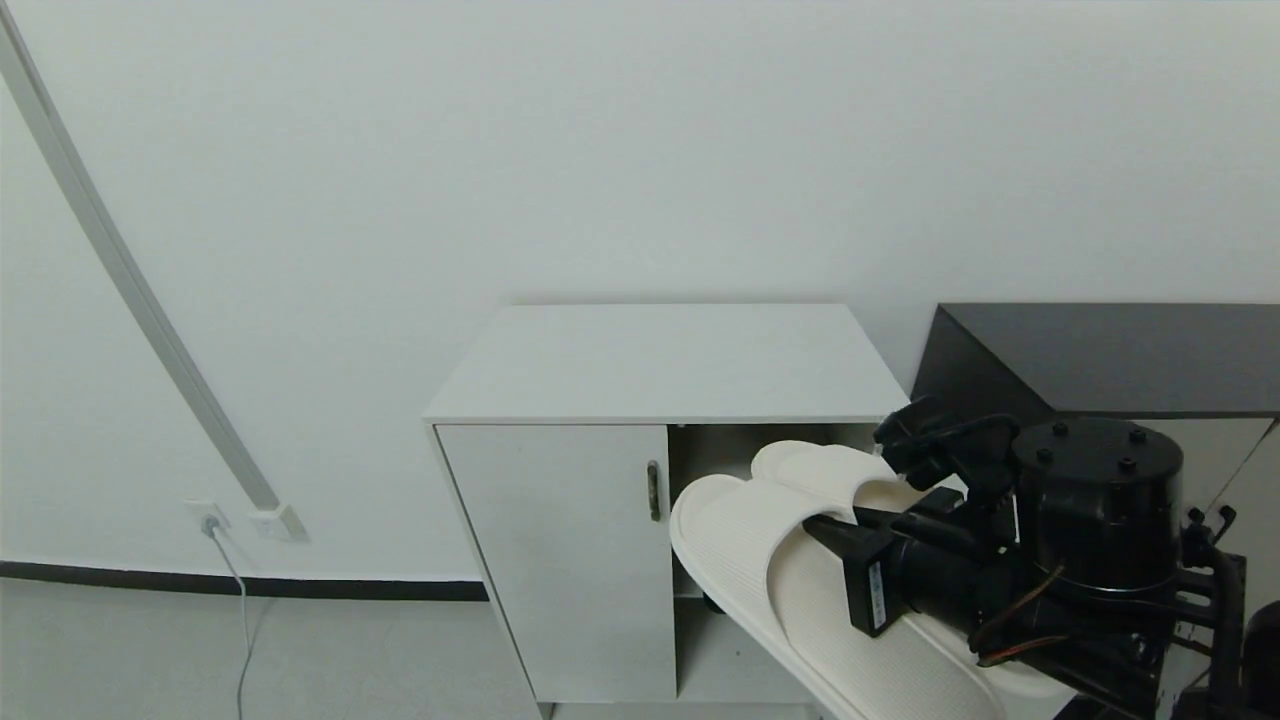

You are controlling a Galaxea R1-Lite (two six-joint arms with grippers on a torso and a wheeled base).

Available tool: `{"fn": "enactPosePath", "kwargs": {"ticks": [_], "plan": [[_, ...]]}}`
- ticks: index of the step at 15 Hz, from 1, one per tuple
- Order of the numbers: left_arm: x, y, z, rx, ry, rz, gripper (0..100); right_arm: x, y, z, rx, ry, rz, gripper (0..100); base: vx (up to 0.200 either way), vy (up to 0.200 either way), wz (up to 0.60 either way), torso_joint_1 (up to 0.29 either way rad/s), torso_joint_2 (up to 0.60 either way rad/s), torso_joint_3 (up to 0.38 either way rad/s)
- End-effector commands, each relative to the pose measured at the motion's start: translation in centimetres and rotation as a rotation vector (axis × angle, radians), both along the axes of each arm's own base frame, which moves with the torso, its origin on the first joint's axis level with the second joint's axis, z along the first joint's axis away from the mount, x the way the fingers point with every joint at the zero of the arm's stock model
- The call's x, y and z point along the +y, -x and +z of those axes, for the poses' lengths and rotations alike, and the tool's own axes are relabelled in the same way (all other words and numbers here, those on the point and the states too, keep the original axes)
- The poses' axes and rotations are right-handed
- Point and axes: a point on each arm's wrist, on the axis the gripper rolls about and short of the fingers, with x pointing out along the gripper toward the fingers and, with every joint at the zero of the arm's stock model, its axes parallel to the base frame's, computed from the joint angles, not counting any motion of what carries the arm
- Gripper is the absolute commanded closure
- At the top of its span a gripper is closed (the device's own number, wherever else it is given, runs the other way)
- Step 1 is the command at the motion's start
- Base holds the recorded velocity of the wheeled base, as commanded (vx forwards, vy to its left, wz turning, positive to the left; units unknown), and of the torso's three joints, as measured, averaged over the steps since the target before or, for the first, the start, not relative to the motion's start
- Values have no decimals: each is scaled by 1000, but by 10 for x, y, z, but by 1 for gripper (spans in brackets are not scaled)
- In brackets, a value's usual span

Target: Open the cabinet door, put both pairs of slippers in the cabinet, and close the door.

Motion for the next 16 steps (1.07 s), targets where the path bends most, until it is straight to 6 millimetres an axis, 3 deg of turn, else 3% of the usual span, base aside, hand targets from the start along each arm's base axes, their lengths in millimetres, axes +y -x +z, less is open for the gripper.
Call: {"fn": "enactPosePath", "kwargs": {"ticks": [1,16], "plan": [[0,0,0,0,0,0,100,1,-1,-4,4,7,1,100,0,0,0,-217,505,290],[0,0,0,0,0,3,100,3,4,-6,2,15,16,100,0,0,0,-198,525,321]]}}
